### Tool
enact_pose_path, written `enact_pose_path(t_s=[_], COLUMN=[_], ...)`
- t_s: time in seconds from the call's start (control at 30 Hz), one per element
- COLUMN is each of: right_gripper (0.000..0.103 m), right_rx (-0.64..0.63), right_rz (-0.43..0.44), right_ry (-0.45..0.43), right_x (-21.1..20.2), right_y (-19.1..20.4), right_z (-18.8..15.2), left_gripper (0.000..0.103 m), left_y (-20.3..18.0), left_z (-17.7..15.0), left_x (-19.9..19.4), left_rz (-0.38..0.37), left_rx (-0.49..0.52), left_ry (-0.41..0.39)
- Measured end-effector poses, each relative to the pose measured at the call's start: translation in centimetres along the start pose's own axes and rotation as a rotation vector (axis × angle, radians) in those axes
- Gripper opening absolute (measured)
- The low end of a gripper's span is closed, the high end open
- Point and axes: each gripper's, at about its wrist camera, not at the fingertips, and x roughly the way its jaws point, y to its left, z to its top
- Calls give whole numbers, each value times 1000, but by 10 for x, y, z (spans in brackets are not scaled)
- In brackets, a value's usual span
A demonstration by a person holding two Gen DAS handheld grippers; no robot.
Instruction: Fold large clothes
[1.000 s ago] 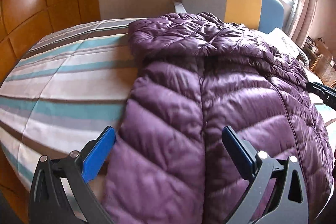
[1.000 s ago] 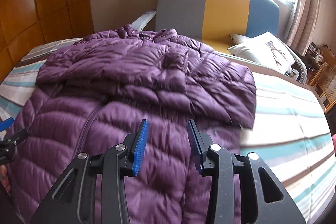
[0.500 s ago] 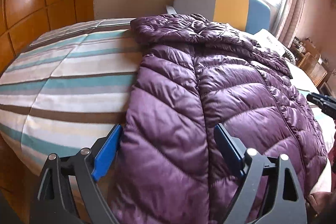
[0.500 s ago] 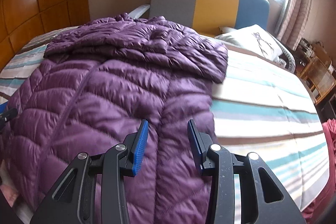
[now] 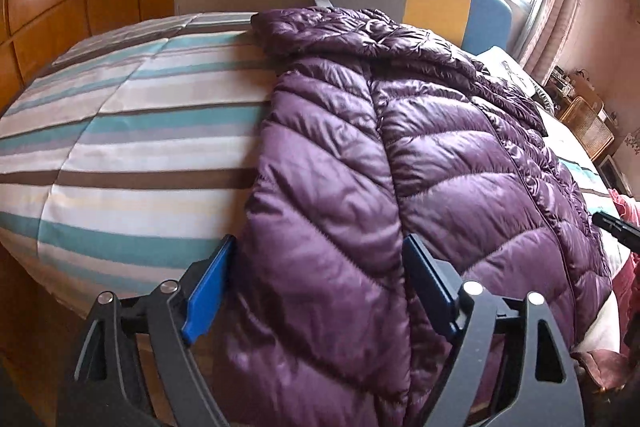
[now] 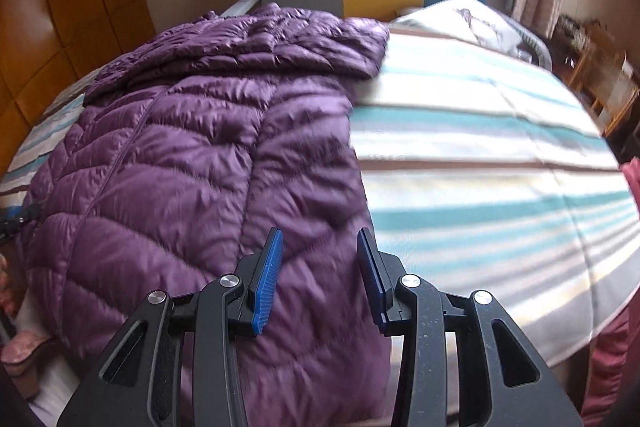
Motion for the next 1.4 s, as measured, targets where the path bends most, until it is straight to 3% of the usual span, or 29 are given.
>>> enact_pose_path(t_s=[0.2, 0.4, 0.5, 0.6, 0.77, 0.87, 0.9, 0.93, 1.0, 1.13, 1.4], right_gripper=[39, 39, 42, 56, 56, 33, 21, 11, 7, 5, 5], right_rx=[29, 58, 47, 57, 128, 73, 56, 38, 0, 29, 111], right_rz=[22, 48, 47, 23, 94, 114, 126, 140, 141, 190, 327], right_ry=[38, 72, 72, 61, 86, 92, 96, 96, 78, 45, -29], right_x=[-4, 2, 1, -2, 4, 4, 4, 3, -1, -11, -46], right_y=[-12, -16, -15, -21, -31, -18, -13, -8, -1, -7, -25], right_z=[-17, -27, -27, -24, -27, -27, -27, -27, -26, -20, -11], left_gripper=[74, 74, 75, 75, 74, 66, 58, 39, 17, 9, 8], left_y=[2, -10, -18, -19, -17, -24, -26, -28, -32, -38, -36], left_z=[-3, -12, -14, -14, -15, -18, -18, -17, -16, -14, -6], left_x=[-4, -7, -6, -9, -8, -8, -8, -11, -16, -31, -80], left_rz=[-25, -60, -41, -40, -36, -26, -29, -39, -53, -49, -140], left_rx=[9, 82, 115, 128, 131, 162, 170, 179, 183, 211, 170], left_ry=[12, 24, 33, 40, 54, 62, 65, 63, 49, -5, -142])
